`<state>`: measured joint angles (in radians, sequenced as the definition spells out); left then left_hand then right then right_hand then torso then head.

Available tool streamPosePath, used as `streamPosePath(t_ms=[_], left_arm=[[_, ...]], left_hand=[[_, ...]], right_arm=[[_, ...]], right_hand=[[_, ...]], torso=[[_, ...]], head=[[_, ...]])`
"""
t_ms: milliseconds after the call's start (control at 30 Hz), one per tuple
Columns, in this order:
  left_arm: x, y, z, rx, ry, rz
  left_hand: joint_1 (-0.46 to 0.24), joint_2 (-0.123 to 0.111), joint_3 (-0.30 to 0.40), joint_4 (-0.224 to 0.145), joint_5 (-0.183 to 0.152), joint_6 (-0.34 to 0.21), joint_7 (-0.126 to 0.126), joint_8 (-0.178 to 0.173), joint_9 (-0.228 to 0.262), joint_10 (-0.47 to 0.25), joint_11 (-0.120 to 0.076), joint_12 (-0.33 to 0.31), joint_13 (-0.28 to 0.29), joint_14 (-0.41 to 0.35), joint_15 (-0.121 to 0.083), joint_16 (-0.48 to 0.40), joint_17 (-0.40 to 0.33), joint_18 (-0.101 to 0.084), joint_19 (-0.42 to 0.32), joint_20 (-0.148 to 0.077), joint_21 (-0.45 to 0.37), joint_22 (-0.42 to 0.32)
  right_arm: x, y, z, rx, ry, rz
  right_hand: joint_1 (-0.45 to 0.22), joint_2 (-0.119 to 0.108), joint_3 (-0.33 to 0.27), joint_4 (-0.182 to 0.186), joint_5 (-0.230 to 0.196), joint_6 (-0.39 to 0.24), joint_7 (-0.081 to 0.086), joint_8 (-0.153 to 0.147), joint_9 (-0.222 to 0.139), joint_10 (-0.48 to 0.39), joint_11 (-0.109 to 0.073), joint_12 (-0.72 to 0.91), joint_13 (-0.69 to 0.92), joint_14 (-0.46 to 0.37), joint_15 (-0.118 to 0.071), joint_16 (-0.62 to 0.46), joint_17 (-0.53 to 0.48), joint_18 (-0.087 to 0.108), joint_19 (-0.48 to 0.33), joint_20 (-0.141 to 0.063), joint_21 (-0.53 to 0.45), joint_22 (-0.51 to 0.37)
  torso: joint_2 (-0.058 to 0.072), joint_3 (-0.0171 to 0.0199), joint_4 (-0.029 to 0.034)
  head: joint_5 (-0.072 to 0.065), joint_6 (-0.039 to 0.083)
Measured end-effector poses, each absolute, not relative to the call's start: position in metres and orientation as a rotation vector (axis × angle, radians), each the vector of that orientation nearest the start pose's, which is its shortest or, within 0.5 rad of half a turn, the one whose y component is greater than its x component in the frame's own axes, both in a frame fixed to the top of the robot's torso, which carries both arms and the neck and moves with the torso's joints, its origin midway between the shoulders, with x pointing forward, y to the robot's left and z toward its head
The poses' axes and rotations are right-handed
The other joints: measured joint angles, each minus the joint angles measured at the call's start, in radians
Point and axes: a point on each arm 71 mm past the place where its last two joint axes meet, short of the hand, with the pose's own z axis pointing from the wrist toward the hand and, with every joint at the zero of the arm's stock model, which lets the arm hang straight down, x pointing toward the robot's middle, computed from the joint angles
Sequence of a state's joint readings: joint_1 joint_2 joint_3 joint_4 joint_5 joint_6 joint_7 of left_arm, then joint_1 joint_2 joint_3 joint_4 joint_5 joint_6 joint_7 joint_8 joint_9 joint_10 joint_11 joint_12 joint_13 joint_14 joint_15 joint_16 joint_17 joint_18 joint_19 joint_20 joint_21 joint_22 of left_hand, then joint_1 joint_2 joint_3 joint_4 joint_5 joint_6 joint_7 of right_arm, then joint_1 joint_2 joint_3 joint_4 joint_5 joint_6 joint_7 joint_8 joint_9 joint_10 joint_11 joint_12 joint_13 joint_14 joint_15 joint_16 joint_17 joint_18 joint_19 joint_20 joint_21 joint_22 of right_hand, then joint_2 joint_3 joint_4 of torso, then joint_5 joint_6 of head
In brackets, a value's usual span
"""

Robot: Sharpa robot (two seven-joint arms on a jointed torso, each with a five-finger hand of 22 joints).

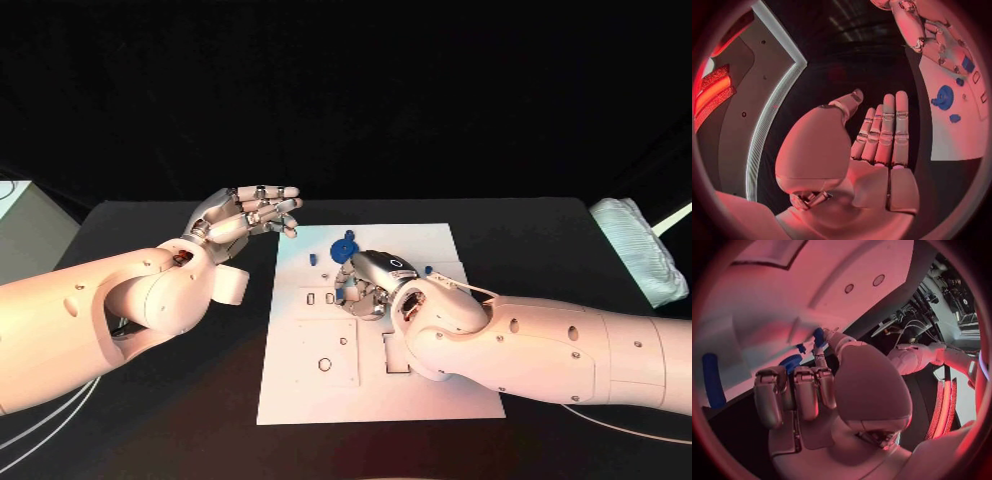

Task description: Assemble the parts on the task board

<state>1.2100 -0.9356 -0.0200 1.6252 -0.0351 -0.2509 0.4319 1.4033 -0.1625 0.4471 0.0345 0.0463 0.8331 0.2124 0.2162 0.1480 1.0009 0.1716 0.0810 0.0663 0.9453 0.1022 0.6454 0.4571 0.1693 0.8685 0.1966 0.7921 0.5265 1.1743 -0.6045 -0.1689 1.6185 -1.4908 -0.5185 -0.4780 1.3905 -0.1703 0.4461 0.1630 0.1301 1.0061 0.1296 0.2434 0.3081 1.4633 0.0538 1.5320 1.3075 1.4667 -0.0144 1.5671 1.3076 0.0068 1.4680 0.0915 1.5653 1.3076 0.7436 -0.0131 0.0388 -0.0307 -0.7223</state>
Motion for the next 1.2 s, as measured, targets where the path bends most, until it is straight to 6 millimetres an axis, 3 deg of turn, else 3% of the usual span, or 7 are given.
streamPosePath(t_ms=[600, 1200], left_arm=[[0.4726, 0.2210, -0.1545, -1.026, 1.395, -1.648], [0.4726, 0.2215, -0.1546, -1.026, 1.396, -1.646]], left_hand=[[0.000, 0.000, 0.000, 0.000, 0.000, 0.000, 0.000, 0.000, 0.000, 0.000, 0.000, 0.000, 0.000, 0.000, 0.000, 0.000, -0.002, 0.000, -0.004, -0.004, 0.005, 0.003], [0.000, 0.000, 0.000, 0.000, 0.000, 0.000, 0.000, 0.000, 0.000, 0.000, 0.000, 0.000, 0.000, 0.000, 0.000, 0.000, -0.002, 0.000, -0.004, -0.004, 0.005, 0.003]], right_arm=[[0.4343, -0.0777, -0.2224, -0.043, 1.701, 0.656], [0.4337, -0.0777, -0.2246, -0.049, 1.709, 0.652]], right_hand=[[-0.019, -0.011, 0.000, 0.000, 0.000, 0.000, 0.000, 0.000, 0.001, 0.000, 0.000, -0.004, 0.000, 0.000, 0.000, 0.000, 0.000, 0.000, 0.000, 0.000, 0.000, 0.000], [-0.044, -0.036, -0.003, 0.003, 0.000, -0.036, 0.018, -0.011, -0.009, 0.004, 0.004, -0.023, 0.000, 0.000, 0.000, 0.000, 0.000, 0.000, 0.000, 0.000, 0.000, 0.000]], torso=[[0.000, 0.0002, -0.0002], [0.000, 0.0003, -0.0006]], head=[[0.002, -0.004], [0.002, -0.005]])
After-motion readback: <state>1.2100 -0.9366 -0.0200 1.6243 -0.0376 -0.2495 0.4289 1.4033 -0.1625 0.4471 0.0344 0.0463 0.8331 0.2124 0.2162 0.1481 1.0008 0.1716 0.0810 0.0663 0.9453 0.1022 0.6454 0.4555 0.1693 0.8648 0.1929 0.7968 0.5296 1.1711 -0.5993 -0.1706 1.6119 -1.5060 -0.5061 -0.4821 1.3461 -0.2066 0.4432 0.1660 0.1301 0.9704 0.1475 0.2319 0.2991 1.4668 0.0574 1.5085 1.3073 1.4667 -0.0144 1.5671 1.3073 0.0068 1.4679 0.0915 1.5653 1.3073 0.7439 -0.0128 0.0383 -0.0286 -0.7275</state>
